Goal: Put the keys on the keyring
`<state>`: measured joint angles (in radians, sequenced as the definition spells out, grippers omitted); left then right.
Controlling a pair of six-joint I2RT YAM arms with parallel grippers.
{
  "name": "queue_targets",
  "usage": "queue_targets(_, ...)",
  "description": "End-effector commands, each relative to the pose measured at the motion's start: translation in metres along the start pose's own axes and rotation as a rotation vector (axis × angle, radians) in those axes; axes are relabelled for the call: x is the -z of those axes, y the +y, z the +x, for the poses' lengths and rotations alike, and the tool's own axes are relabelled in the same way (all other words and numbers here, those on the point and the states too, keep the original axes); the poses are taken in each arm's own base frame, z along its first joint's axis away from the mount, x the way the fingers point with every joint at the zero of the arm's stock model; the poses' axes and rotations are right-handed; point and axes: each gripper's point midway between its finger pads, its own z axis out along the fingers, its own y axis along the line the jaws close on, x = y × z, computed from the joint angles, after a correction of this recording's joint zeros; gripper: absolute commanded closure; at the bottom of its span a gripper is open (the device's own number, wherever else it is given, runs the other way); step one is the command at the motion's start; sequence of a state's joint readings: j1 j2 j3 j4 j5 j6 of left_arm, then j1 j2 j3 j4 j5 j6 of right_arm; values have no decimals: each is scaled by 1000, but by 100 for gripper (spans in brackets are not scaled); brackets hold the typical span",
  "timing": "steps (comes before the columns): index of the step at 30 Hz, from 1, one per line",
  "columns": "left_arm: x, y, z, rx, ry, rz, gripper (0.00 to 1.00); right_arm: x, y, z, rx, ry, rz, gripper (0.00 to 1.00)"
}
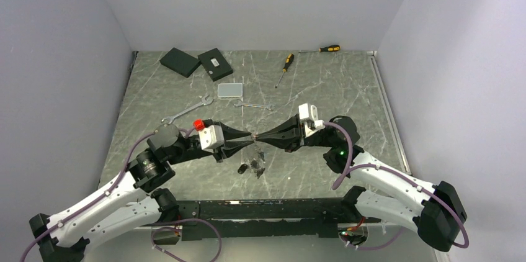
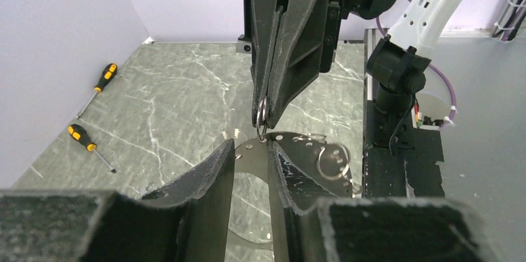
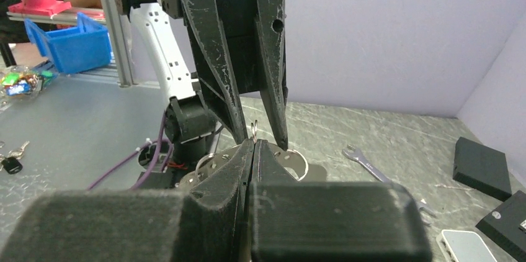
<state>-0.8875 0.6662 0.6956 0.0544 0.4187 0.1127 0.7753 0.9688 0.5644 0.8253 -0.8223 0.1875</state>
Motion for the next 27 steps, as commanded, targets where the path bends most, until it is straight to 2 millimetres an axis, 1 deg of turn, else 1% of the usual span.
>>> queue_targets(1, -6, -9, -11, 11, -38, 64, 70, -1, 4, -19, 67, -54, -28, 100)
queue_targets(7, -8, -10, -14, 10, -43, 74, 74, -1, 4, -15, 65, -44, -32, 100)
queue_targets(13, -9, -10, -11, 11, -29, 81, 80, 0, 4, -12, 67, -34, -29, 100)
queue_targets(16, -9, -10, -13, 11, -30, 78, 78, 0, 3, -11, 66, -30, -26, 100)
queue_targets(19, -8, -10, -15, 11, -35, 81, 73, 0, 3, -10, 67, -28, -26, 100)
queue_targets(21, -8, -10, -15, 12, -37, 79, 72, 0, 3, -9, 66, -27, -25, 100)
queue_targets(25, -10, -11, -12, 18, -31, 84, 77, 0, 3, -7, 61, -26, -25, 100)
queue_targets(27, -10, -11, -11, 20, -29, 88, 82, 0, 3, -7, 60, -26, -23, 100)
